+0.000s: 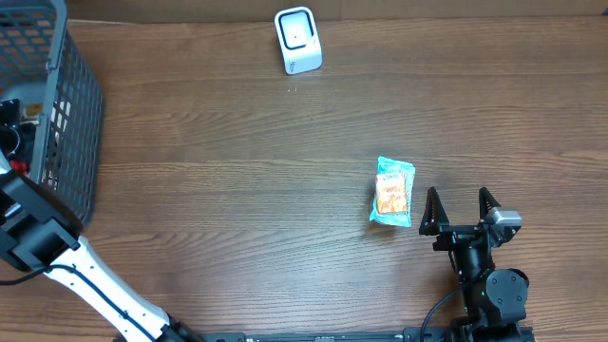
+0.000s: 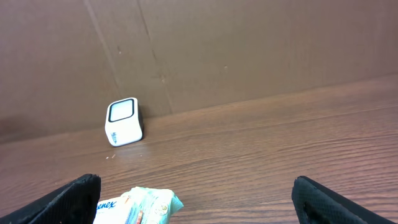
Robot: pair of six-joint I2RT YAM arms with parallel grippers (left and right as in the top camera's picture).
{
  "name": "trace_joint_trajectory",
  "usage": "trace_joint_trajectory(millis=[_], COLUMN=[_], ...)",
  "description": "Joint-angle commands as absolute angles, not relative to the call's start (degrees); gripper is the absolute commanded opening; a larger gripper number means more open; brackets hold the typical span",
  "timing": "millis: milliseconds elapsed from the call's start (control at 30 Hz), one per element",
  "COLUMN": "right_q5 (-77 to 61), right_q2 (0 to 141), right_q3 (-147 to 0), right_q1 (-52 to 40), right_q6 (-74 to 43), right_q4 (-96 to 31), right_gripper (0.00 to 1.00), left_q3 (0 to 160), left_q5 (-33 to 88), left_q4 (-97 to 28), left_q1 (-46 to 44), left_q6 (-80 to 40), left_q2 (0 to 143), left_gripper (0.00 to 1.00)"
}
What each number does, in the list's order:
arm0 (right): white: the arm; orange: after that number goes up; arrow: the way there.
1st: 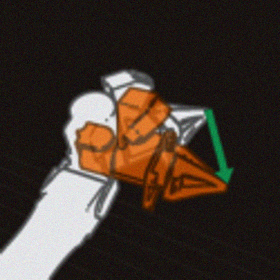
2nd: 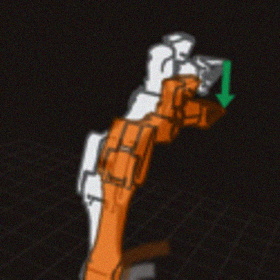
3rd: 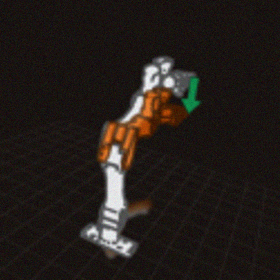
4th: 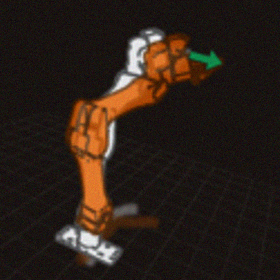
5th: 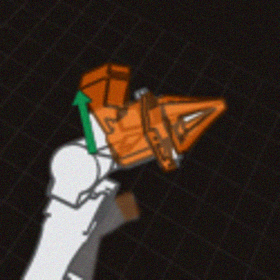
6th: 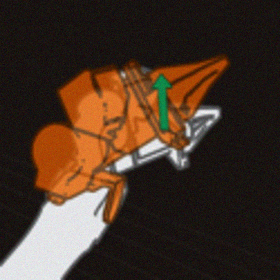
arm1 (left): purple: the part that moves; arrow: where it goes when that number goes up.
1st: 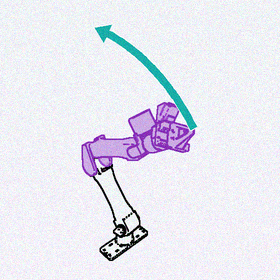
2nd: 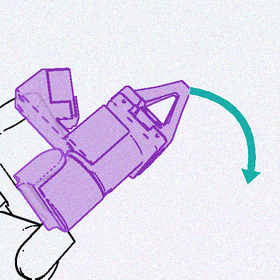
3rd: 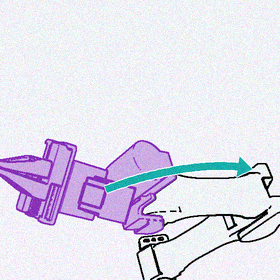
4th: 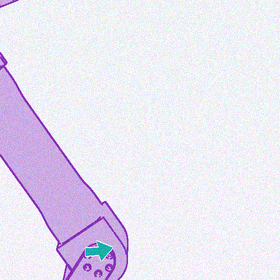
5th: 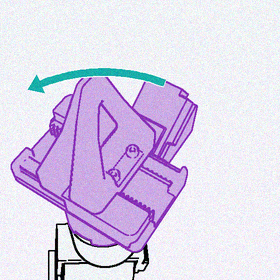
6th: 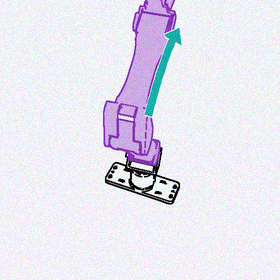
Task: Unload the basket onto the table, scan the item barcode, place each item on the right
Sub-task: 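Grasp the brown-and-white bag with red stick in the basket, left gripper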
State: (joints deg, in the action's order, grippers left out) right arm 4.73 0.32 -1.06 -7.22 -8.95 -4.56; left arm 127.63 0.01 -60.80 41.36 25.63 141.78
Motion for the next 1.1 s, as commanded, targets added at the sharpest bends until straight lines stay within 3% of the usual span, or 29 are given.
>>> trace_joint_trajectory(millis=[0,100,200,333,500,1067], right_q5=[5.04,5.04,5.04,5.04,5.04,5.04], right_q2=[0.16,0.16,0.16,0.16,0.16,0.16], right_q3=[-0.47,-0.47,-0.47,-0.47,-0.47,-0.47], right_q1=[-7.05,-7.05,-7.05,-7.05,-7.05,-7.05], right_q6=[-8.8,-8.8,-8.8,-8.8,-8.8,-8.8], right_q4=[-4.32,-4.29,-4.32,-4.29,-4.32,-4.32], right_gripper=[1.0,1.0,1.0,1.0,1.0,1.0], left_q3=[122.17,121.14,121.21,121.23,121.86,133.4], left_q5=[0.47,0.49,0.47,0.51,1.19,8.91], left_q4=[-58.67,-57.82,-57.82,-57.87,-58.24,-63.02], left_q1=[41.32,41.32,41.32,41.32,41.21,41.21], left_q6=[30.04,30.04,30.0,27.94,24.32,7.22], left_q2=[143.15,143.15,143.15,143.15,143.11,131.11], left_gripper=[1.0,0.79,0.46,0.34,0.04,0.04])
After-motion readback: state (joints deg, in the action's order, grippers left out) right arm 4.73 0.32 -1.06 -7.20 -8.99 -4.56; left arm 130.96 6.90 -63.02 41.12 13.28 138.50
